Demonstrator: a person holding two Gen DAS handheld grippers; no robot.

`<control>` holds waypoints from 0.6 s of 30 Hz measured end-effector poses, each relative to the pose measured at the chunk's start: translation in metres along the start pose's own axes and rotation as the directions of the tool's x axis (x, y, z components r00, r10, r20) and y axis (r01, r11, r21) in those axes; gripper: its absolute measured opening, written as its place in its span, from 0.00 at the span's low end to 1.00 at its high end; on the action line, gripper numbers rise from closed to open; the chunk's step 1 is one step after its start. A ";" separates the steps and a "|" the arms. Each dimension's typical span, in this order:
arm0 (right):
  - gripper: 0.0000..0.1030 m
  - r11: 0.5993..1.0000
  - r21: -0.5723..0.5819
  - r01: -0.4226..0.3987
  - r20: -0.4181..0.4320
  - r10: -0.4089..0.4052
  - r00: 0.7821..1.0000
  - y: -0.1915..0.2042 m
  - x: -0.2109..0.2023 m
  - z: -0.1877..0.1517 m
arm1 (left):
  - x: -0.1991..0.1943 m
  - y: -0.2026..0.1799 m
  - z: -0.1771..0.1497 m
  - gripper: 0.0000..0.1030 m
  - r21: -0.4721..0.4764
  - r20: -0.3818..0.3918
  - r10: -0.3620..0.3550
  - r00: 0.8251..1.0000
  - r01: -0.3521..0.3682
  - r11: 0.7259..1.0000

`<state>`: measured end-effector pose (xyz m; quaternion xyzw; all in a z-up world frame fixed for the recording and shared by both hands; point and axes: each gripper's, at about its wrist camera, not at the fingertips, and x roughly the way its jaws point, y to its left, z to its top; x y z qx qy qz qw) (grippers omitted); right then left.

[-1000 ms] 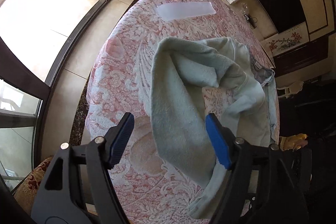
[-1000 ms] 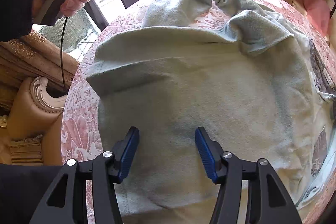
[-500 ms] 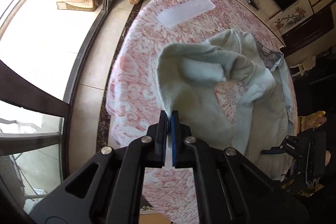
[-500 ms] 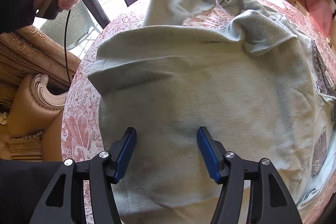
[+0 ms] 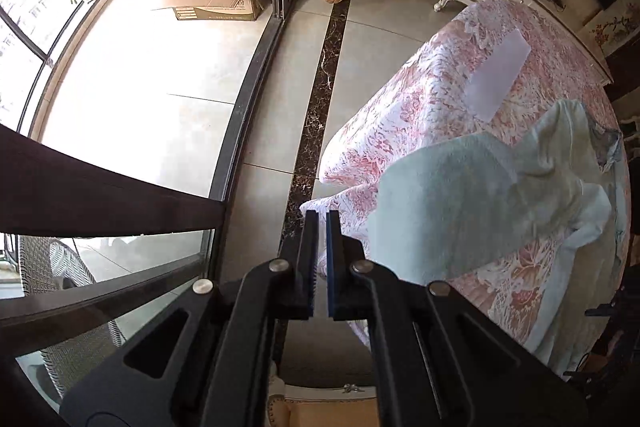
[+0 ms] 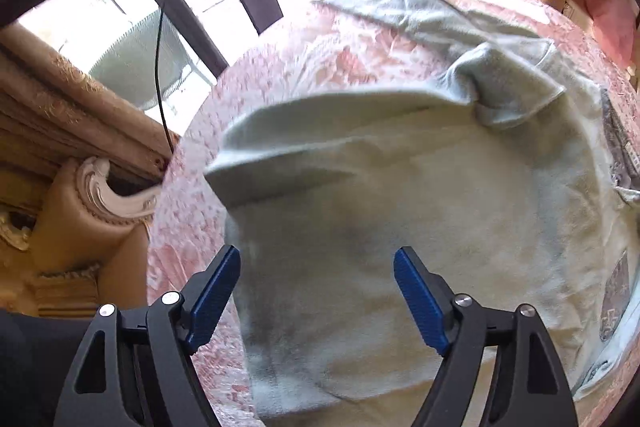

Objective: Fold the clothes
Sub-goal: 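Grasp the light blue shirt edge with the left gripper and lift it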

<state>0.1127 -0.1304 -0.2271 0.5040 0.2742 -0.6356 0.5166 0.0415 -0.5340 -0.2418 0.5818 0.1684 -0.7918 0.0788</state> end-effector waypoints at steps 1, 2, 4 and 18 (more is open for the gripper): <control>0.78 1.000 0.022 -0.002 0.027 0.002 1.000 -0.008 -0.009 0.010 | -0.001 0.002 -0.004 0.04 -0.049 0.029 -0.035 0.999 0.036 0.998; 0.78 0.999 0.044 -0.005 0.054 0.003 0.999 -0.015 -0.018 0.021 | 0.000 0.004 -0.012 0.05 -0.099 0.048 -0.080 0.996 0.085 0.991; 0.78 0.996 0.087 -0.012 0.108 0.003 0.994 -0.030 -0.036 0.042 | 0.013 0.012 -0.031 0.06 -0.207 0.035 -0.163 0.986 0.167 0.964; 0.72 0.986 -0.085 0.141 0.002 -0.142 0.990 -0.132 0.034 0.208 | 0.104 0.059 -0.126 0.24 -0.712 0.375 -0.604 0.703 0.636 0.298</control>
